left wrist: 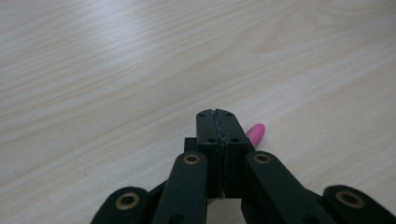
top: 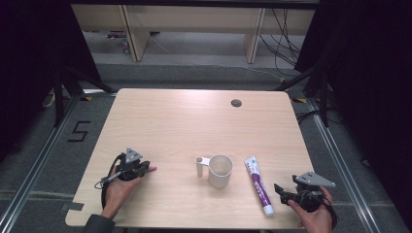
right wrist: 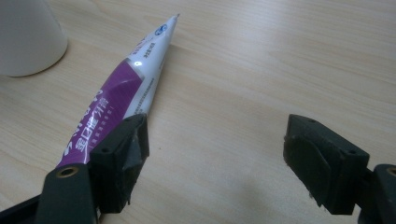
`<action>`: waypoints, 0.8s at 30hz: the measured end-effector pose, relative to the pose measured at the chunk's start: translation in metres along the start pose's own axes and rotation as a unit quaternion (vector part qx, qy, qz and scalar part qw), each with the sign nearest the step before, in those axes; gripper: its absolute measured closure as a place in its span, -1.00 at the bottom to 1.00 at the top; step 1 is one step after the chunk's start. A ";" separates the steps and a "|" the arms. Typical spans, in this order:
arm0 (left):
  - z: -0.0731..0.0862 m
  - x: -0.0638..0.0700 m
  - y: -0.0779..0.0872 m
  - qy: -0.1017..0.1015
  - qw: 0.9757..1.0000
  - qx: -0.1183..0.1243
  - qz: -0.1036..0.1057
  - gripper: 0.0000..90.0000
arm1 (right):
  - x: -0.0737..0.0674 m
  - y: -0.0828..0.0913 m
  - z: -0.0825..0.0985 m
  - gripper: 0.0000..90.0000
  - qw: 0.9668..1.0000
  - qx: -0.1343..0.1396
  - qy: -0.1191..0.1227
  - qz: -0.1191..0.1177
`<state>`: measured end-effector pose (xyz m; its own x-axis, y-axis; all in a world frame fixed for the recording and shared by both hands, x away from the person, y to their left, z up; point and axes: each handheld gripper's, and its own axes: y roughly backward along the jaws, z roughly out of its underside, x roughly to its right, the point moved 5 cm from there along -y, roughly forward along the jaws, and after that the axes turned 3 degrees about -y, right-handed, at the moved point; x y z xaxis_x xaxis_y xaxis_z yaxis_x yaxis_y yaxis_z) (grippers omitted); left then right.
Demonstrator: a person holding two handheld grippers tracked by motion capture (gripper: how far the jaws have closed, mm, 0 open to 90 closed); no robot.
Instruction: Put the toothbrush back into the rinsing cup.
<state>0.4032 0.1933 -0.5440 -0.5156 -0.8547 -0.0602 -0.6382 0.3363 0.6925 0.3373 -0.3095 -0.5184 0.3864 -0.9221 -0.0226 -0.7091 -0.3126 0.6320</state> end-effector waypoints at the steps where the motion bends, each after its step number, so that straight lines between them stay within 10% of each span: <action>1: 0.000 0.000 0.000 0.000 1.000 0.000 0.000 0.96 | 0.000 0.000 0.000 -0.48 1.000 0.000 0.000 0.000; 13: 0.022 0.025 0.027 -0.020 0.999 -0.004 0.044 0.95 | -0.001 0.001 0.000 -0.48 1.000 -0.002 -0.007 0.001; 24: 0.043 0.020 0.049 -0.023 0.999 -0.016 0.047 0.93 | -0.005 0.001 0.001 -0.47 1.000 -0.009 -0.028 -0.004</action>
<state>0.3374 0.2095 -0.5420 -0.5986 -0.8006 -0.0262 -0.5679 0.4011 0.7187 0.3340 -0.3055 -0.5180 0.3584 -0.9309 -0.0710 -0.6949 -0.3168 0.6455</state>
